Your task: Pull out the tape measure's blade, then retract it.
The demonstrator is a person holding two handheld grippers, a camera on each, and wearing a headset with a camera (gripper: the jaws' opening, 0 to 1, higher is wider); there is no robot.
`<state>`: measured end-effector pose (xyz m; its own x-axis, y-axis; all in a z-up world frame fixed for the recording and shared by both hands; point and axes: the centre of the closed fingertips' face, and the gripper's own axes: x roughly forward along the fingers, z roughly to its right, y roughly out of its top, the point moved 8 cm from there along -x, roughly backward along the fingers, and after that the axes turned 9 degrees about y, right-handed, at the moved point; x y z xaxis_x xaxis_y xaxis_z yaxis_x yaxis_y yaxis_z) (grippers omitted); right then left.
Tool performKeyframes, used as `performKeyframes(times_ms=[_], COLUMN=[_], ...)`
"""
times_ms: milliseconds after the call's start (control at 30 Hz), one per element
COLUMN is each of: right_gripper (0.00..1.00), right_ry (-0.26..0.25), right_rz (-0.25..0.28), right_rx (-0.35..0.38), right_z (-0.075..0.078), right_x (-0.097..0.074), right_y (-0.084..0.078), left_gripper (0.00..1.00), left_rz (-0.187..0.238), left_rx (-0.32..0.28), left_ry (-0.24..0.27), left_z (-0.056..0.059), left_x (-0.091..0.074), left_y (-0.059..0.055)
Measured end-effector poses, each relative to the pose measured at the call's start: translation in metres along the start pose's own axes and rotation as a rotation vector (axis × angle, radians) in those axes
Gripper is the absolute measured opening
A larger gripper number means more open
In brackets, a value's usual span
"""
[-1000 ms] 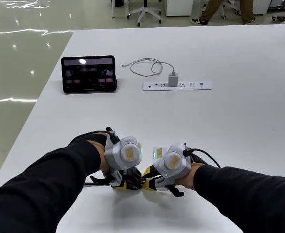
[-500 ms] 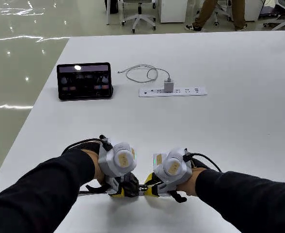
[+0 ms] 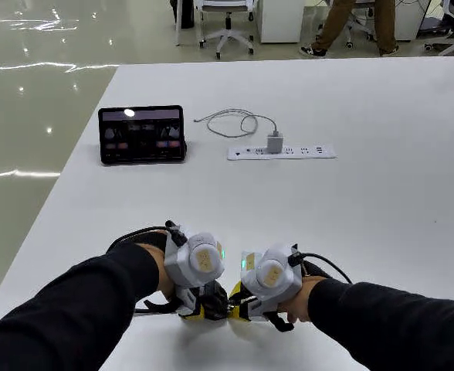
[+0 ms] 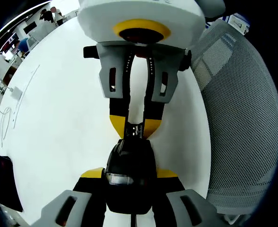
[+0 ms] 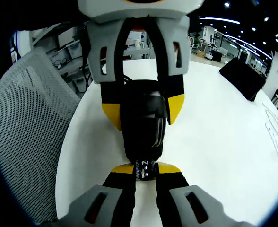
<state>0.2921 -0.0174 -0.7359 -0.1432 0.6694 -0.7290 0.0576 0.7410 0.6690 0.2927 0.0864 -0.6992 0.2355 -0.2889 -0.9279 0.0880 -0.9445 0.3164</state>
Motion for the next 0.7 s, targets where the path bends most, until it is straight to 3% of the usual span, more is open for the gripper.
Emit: performKeyframes(times_ms=[33, 133, 400, 700], right_gripper=[0.1, 0.09, 0.09, 0.09], right_ry=[0.0, 0.002, 0.001, -0.01], right_rz=[0.005, -0.008, -0.025, -0.039], right_rx=[0.024, -0.014, -0.03, -0.005], right_z=[0.0, -0.001, 0.0, 0.0], right_x=[-0.001, -0.002, -0.007, -0.016], right_y=[-0.001, -0.001, -0.004, -0.014], left_gripper=[0.33, 0.33, 0.33, 0.33], left_rz=[0.004, 0.02, 0.02, 0.031], left_rx=[-0.005, -0.019, -0.038, -0.059], left_ry=[0.001, 0.006, 0.015, 0.018], left_z=[0.0, 0.0, 0.0, 0.0], left_x=[0.0, 0.0, 0.0, 0.0], left_y=[-0.001, -0.002, -0.001, -0.002])
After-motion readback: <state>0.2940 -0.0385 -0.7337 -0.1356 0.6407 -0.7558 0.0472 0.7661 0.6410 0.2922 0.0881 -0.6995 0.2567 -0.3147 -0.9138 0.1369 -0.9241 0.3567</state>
